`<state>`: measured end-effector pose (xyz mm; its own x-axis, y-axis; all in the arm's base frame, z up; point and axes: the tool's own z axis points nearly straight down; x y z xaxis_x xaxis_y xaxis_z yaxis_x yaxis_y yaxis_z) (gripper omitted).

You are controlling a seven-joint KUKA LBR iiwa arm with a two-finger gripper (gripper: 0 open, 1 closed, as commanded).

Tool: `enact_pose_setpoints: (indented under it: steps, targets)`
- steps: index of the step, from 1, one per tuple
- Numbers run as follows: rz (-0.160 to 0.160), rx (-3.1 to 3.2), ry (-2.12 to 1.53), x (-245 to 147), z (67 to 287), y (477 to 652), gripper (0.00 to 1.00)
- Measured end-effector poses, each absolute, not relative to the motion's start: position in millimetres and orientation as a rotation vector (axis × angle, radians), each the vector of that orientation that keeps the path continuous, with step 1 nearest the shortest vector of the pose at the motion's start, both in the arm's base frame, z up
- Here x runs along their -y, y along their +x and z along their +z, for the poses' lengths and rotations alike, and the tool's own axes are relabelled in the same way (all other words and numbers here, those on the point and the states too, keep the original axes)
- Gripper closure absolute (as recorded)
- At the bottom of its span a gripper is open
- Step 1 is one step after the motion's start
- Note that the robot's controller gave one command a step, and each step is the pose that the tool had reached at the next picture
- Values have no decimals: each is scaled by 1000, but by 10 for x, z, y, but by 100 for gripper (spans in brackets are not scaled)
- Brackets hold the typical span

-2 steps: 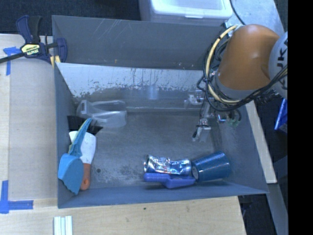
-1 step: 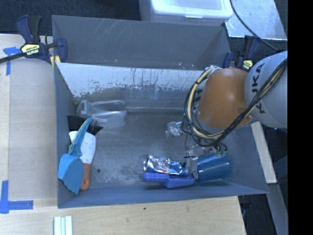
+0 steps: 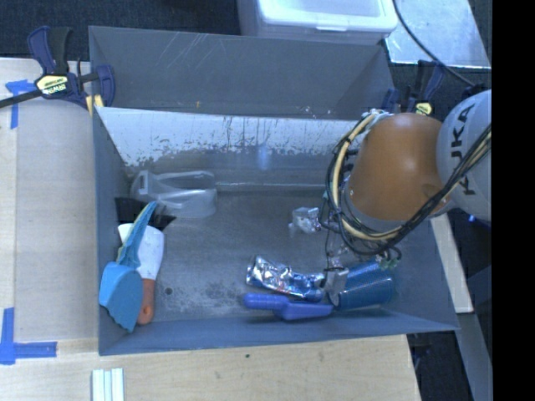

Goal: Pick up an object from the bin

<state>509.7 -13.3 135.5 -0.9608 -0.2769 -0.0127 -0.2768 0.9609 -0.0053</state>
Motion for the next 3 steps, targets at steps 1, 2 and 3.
enact_pose_setpoints:
  steps: [1, 2, 3]
  targets:
    - [-1, -3100, -520, -158, 998, 5100, 0]
    - [-8, -3053, -636, -419, 716, 4957, 0]
    - [-8, -3077, -581, 96, 726, 5181, 100]
